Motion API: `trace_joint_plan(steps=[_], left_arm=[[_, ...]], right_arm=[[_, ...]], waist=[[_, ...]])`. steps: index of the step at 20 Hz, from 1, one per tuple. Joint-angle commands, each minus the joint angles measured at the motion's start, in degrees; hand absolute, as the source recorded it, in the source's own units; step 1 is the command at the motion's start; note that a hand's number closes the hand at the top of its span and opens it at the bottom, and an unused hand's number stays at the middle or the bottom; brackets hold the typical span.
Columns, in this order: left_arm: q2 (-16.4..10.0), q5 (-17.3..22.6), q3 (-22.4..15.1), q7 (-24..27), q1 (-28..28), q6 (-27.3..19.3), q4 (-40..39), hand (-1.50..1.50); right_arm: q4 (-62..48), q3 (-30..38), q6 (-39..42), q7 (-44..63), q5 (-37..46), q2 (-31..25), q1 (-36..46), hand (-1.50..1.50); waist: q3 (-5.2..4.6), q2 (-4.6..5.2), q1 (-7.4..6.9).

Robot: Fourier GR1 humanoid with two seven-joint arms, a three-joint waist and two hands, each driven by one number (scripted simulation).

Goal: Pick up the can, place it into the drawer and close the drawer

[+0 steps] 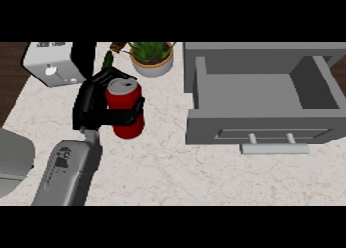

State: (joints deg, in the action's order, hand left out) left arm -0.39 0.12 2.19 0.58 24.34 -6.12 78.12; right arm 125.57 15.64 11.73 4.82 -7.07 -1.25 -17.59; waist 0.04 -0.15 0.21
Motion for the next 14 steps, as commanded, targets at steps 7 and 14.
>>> trace_joint_plan(steps=[7, 14], left_arm=[[0.38, -0.3, -9.28, -12.43, 14.23, -9.72, 0.58, 1.5], [0.38, -0.31, -12.79, -15.17, 28.27, -18.32, -7.13, 1.5]], right_arm=[[-1.29, -0.05, -0.94, 1.56, 1.4, -0.33, 4.29, -1.5], [-0.38, 0.9, 1.83, -0.57, -0.8, 0.61, -0.4, -1.5]], waist=[[-0.03, 0.17, 0.25], [0.0, 0.2, 1.04]])
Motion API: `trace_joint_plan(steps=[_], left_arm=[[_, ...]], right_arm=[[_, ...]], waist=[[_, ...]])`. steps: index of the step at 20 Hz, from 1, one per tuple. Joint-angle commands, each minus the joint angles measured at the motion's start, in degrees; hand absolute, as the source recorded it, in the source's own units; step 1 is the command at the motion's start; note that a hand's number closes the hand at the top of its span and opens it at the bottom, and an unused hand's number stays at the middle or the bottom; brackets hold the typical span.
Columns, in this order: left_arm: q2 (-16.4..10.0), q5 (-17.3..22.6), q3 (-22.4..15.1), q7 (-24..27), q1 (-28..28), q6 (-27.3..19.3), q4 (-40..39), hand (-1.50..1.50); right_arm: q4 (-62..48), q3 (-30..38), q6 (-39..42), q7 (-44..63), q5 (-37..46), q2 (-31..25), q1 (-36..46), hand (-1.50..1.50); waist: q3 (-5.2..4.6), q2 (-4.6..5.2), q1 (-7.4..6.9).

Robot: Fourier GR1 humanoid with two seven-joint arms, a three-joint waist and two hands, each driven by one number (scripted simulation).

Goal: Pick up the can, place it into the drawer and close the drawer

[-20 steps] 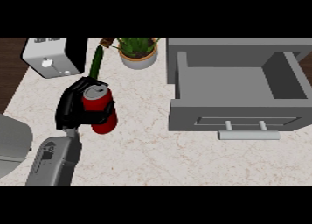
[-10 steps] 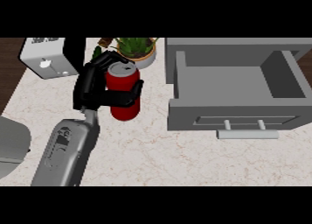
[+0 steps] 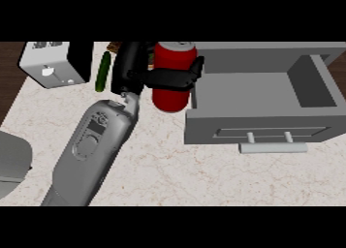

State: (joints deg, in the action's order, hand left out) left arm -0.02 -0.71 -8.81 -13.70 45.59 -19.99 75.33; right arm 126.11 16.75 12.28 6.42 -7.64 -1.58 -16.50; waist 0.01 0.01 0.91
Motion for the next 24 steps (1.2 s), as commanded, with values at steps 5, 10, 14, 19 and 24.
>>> trace_joint_plan(steps=[5, 10, 14, 19, 24], left_arm=[[0.02, 3.49, -1.89, -2.54, 17.04, -7.11, -13.51, 1.5], [0.02, 7.47, -6.14, -3.47, 22.86, -11.56, -17.97, 1.5], [0.02, 11.64, -7.49, -0.03, 28.38, -13.36, -25.97, 1.5], [0.02, 13.97, -8.1, -0.07, 34.68, -12.91, -33.92, 1.5], [0.02, 17.25, -6.92, 6.01, 36.98, -11.32, -41.56, 1.5]], right_arm=[[3.8, -4.67, -1.44, 0.42, 2.88, 1.54, -2.68, -1.5], [3.27, -4.01, -1.17, 0.9, 2.38, 1.53, -2.82, -1.5], [-2.16, -1.34, -0.95, -0.61, 2.23, -0.26, 2.43, -1.5], [-1.05, -1.69, -0.65, 0.57, 0.79, 0.03, 2.18, -1.5], [-2.29, 2.62, 1.4, -1.05, -2.64, -2.64, 1.98, -1.5]], waist=[[0.01, 0.14, 0.79], [0.01, 0.08, 0.87], [0.04, 0.33, 1.16], [0.06, 0.39, 1.68], [0.11, 0.71, 2.76]])
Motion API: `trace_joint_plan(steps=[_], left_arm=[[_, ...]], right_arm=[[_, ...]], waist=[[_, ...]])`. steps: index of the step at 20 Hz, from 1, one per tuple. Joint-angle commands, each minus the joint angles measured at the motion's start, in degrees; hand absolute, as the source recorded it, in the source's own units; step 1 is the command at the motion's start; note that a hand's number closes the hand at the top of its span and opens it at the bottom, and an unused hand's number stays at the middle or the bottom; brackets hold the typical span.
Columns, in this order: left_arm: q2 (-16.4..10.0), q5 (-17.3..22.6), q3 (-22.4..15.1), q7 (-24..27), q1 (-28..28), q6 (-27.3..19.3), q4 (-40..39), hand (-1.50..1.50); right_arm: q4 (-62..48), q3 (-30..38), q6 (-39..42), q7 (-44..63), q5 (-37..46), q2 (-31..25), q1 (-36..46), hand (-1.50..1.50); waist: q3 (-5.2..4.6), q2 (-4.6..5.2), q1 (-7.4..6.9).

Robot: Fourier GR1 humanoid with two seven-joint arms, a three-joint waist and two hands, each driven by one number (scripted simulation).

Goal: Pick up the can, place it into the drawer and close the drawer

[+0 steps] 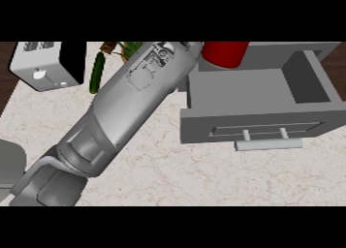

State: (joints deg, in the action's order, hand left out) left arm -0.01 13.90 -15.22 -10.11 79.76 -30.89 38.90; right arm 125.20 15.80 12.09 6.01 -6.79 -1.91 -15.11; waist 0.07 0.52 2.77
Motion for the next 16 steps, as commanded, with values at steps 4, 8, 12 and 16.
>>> trace_joint_plan(steps=[4, 8, 12, 16], left_arm=[[0.01, 4.23, -4.16, 4.06, 5.45, -1.72, -9.43, 1.5], [0.01, 9.93, -7.79, 4.33, 4.38, -3.58, -9.77, 1.5], [0.01, 10.49, -10.87, 3.76, 6.74, -4.96, -12.34, 1.5], [0.01, 11.74, -13.17, 5.51, 6.64, -5.99, -13.51, 1.5]], right_arm=[[-2.58, 0.44, 0.17, -0.39, 0.48, -1.07, 2.78, -1.5], [-2.34, -0.93, 0.75, 0.26, 0.26, -0.47, 2.26, -1.5], [-3.7, -1.39, -1.35, 1.36, 1.99, -0.46, 6.18, -1.5], [-4.88, -0.29, -0.45, 0.17, 1.2, -1.16, 5.93, -1.5]], waist=[[0.06, 0.35, 1.02], [0.1, 0.55, 2.59], [0.09, 0.56, 2.35], [0.13, 0.66, 2.86]])
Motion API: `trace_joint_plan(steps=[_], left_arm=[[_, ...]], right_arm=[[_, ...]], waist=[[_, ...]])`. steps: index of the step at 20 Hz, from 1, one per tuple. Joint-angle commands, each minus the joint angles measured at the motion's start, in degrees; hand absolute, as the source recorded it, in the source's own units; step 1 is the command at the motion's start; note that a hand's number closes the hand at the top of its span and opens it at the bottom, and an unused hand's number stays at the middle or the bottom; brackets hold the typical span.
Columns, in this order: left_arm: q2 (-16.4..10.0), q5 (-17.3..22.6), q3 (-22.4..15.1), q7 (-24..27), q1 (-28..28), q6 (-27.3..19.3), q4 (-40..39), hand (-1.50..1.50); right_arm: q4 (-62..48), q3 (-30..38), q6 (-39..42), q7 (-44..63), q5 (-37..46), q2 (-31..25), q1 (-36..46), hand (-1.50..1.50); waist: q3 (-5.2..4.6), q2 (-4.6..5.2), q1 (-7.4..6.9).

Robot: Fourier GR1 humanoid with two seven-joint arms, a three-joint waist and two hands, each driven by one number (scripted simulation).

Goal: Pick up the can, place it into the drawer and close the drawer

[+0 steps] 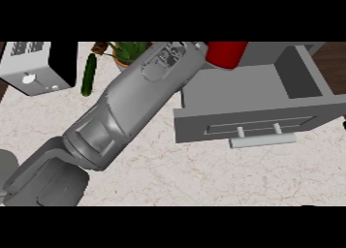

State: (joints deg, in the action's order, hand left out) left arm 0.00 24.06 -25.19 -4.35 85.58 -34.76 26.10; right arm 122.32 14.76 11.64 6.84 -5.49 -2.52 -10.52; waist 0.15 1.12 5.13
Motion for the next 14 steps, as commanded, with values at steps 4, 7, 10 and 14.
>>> trace_joint_plan(steps=[4, 7, 10, 14], left_arm=[[0.0, 3.13, -3.79, 4.09, -1.44, -1.33, -2.72, 1.5], [0.0, 3.33, -4.96, 4.56, -1.73, -1.17, -5.24, 1.5], [0.0, 3.82, -8.42, 5.29, -3.09, -2.33, -2.99, 1.5], [0.0, 4.28, -10.48, 5.46, -4.02, -4.41, -4.49, -1.5]], right_arm=[[-2.31, -1.28, -0.62, -0.66, 2.0, 0.23, 2.29, -1.5], [0.05, -1.8, -2.03, 1.87, 2.31, 0.48, 3.44, -1.5], [-0.83, 0.54, -1.13, 2.0, -0.38, -0.9, 3.95, -1.5], [-1.54, -0.71, -0.78, 1.21, 0.86, -0.95, 4.6, -1.5]], waist=[[0.03, 0.44, 0.87], [0.0, 0.66, 1.6], [0.01, 0.29, 1.35], [0.03, 0.55, 1.83]])
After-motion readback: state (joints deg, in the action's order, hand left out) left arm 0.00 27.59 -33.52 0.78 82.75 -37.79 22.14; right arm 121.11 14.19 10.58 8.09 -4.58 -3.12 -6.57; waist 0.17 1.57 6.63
